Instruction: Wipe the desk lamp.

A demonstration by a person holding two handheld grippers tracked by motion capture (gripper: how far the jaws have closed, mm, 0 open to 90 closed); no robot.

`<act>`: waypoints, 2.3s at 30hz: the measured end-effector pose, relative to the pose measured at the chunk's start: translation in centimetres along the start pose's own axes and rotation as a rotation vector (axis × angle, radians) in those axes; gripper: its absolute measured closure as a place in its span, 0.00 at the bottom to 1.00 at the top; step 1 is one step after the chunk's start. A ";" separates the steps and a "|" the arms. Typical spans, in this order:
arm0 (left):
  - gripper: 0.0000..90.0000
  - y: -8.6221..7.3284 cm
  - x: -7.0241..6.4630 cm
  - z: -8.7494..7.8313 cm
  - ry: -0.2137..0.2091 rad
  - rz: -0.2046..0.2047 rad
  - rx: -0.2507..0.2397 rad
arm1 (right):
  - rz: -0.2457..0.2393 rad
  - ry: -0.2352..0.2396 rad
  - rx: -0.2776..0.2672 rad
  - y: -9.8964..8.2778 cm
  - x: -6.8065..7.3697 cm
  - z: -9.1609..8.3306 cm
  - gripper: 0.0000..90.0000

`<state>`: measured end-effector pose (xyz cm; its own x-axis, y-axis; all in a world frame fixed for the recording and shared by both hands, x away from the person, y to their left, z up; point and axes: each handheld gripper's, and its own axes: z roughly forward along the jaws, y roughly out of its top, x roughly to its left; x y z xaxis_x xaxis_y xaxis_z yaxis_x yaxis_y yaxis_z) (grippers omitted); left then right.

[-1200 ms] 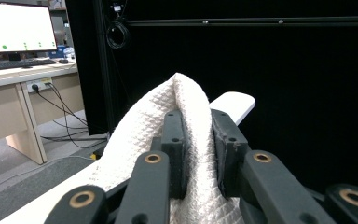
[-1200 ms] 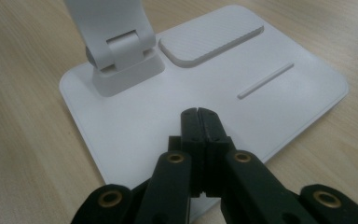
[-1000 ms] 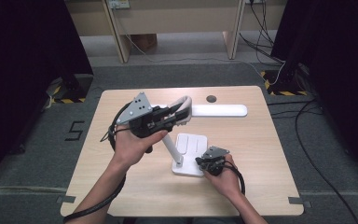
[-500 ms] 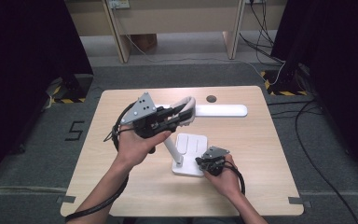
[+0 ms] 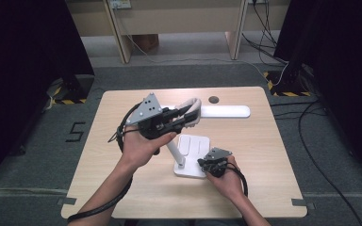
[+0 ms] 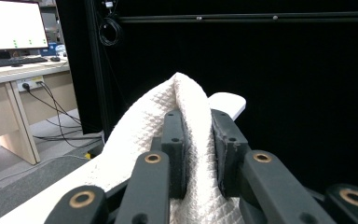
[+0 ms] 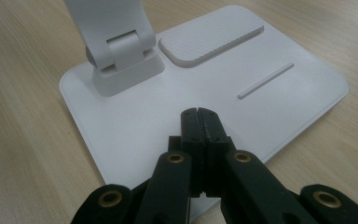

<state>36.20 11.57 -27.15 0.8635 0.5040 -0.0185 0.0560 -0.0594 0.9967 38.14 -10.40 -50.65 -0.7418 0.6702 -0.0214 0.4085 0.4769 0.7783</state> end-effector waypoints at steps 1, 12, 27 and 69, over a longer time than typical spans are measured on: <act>0.85 0.0 0.0 0.0 -0.001 0.001 0.002 | 0.000 0.000 0.000 0.0 0.0 0.0 1.00; 0.85 0.1 -0.3 0.6 -0.010 0.001 0.006 | 0.000 0.002 0.000 0.0 0.0 0.0 1.00; 0.85 0.2 -0.6 1.1 -0.015 0.005 0.013 | -0.001 0.002 -0.001 0.0 0.0 0.0 1.00; 0.85 0.5 -1.0 1.8 -0.019 0.005 0.021 | -0.005 0.003 0.000 0.0 0.0 0.0 1.00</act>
<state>36.30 9.46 -26.79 0.8731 0.4874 -0.0149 0.0617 -0.0800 0.9949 38.17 -10.43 -50.66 -0.7455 0.6661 -0.0236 0.4046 0.4803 0.7782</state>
